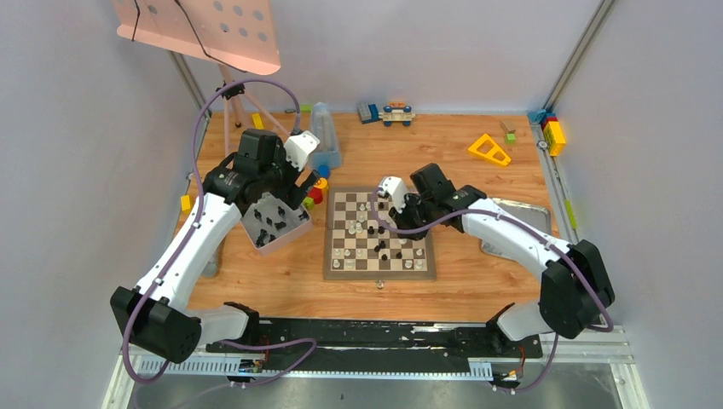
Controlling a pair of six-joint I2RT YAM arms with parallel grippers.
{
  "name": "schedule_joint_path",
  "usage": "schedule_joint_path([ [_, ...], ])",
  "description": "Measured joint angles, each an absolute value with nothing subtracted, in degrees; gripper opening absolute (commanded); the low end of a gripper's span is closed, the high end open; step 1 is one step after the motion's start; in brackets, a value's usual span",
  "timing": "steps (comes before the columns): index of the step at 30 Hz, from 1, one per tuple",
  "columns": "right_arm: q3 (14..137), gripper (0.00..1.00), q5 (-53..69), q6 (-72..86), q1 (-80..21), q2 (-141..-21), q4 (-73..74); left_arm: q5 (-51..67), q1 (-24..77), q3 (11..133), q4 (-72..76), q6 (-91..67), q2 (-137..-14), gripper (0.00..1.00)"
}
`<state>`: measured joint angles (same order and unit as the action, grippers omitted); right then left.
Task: Set up the chess pieces on the board
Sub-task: Place the chess piece on the chessboard.
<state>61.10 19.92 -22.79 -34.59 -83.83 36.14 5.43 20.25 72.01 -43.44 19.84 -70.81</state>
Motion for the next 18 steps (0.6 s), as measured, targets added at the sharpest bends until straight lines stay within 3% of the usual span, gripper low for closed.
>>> schedule_joint_path([
  [18, 54.0, 0.0, 21.1, -22.8, -45.0, -83.0, 35.7, 5.3, 20.3, 73.3, -44.2, 19.6, -70.8, 1.0],
])
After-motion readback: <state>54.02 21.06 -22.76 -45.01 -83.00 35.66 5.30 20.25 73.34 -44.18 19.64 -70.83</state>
